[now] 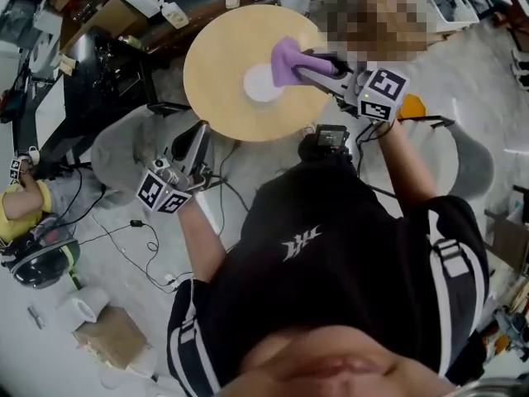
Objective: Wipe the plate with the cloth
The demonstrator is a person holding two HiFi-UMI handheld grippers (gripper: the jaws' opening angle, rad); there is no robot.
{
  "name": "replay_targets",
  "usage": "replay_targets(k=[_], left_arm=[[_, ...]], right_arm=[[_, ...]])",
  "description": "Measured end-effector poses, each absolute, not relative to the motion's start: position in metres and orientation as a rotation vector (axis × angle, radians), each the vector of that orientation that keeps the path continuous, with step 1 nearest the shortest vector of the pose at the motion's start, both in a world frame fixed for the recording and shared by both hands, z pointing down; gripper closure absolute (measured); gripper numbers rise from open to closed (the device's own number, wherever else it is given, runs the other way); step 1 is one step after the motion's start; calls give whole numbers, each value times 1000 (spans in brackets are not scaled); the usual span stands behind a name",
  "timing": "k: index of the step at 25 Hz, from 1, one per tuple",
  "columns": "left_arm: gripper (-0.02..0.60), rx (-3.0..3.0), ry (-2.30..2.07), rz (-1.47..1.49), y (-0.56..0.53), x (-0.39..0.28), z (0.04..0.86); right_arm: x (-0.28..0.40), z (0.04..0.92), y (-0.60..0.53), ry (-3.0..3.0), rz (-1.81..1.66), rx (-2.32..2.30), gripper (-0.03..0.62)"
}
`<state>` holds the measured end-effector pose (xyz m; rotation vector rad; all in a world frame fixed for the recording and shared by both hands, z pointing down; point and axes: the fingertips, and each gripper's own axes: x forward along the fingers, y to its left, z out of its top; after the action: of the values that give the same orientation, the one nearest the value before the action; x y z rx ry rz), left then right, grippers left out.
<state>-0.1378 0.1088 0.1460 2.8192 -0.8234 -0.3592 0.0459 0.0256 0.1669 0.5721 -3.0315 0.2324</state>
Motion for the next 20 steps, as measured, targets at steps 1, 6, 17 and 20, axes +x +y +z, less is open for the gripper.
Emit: replay_targets(k=[1, 6, 17, 20], left_arm=[[569, 2826, -814, -335, 120, -144, 149], [569, 2791, -647, -259, 162, -120, 178], [569, 2833, -751, -145, 178, -85, 145], [569, 2782, -768, -195, 188, -60, 148]], right_arm=[[47, 167, 31, -3027, 265, 621, 499], [79, 160, 63, -3022, 303, 760, 500], [118, 140, 107, -3053, 122, 673, 503], [141, 152, 130, -3068, 147, 623, 508]])
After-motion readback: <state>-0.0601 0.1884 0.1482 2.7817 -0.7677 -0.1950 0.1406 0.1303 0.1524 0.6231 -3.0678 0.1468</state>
